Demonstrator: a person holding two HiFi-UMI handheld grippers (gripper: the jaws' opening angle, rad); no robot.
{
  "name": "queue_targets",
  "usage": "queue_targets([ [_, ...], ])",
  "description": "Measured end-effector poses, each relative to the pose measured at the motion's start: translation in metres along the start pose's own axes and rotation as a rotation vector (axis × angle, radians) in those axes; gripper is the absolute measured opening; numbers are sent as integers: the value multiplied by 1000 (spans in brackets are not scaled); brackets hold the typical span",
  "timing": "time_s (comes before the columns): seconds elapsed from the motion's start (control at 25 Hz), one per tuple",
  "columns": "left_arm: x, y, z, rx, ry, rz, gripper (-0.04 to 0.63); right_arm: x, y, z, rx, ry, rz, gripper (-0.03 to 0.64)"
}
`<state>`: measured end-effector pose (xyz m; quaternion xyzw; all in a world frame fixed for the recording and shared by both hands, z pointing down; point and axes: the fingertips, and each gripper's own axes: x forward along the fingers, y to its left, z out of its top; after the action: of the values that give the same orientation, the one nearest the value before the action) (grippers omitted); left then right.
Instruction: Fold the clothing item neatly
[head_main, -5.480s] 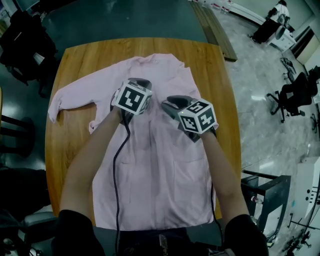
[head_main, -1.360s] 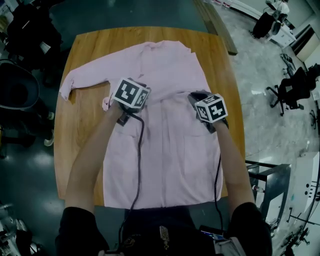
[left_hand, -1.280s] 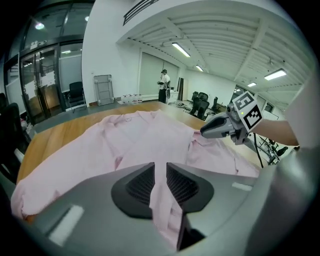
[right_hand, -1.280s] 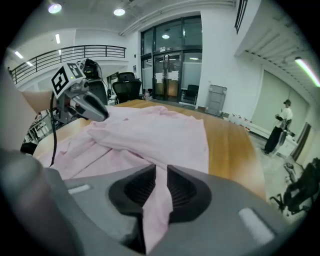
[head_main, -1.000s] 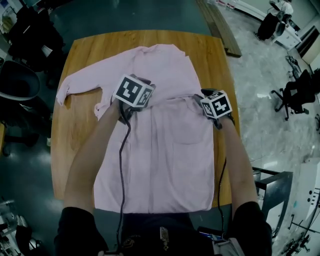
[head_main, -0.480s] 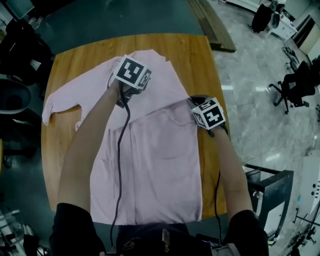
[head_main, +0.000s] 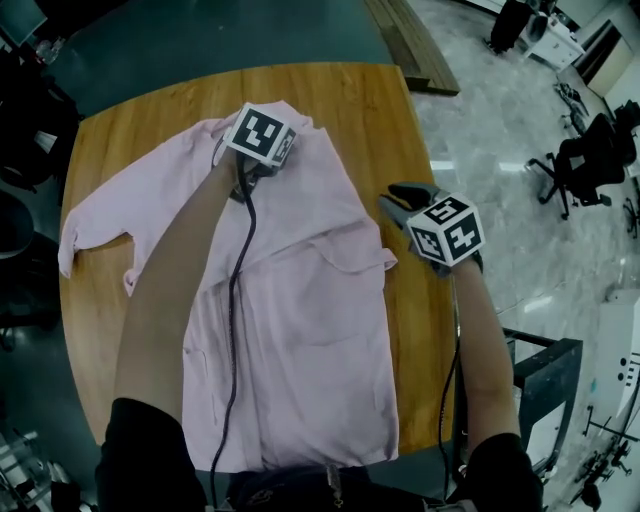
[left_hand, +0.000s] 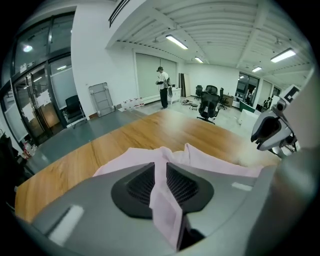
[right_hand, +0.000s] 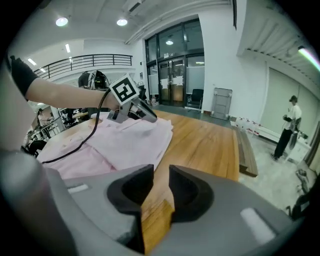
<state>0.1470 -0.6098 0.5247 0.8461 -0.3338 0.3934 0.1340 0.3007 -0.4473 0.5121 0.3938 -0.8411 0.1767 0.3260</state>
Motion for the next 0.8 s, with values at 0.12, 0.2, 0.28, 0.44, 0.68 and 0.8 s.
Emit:
queue_targets([
  [0.12, 14, 3, 6, 17, -13, -8, 81, 23, -19, 29, -24, -20, 2, 84],
  [0.2, 20, 7, 8, 20, -23, -7, 81, 42, -25, 52, -26, -41, 24, 84],
  [0.28, 25, 11, 12, 18, -34, -10, 81, 61, -27, 74, -32, -67, 50, 84],
  [0.44, 36, 16, 13, 31, -31, -27, 81, 101, -26, 110, 3, -122, 104, 100],
  [0.68, 49, 11, 5, 52, -11, -67, 66, 141, -21, 108, 55, -52, 196, 145],
  [0.8, 55, 15, 1, 56, -1, -65, 64, 140, -27, 99, 28, -18, 174, 17],
])
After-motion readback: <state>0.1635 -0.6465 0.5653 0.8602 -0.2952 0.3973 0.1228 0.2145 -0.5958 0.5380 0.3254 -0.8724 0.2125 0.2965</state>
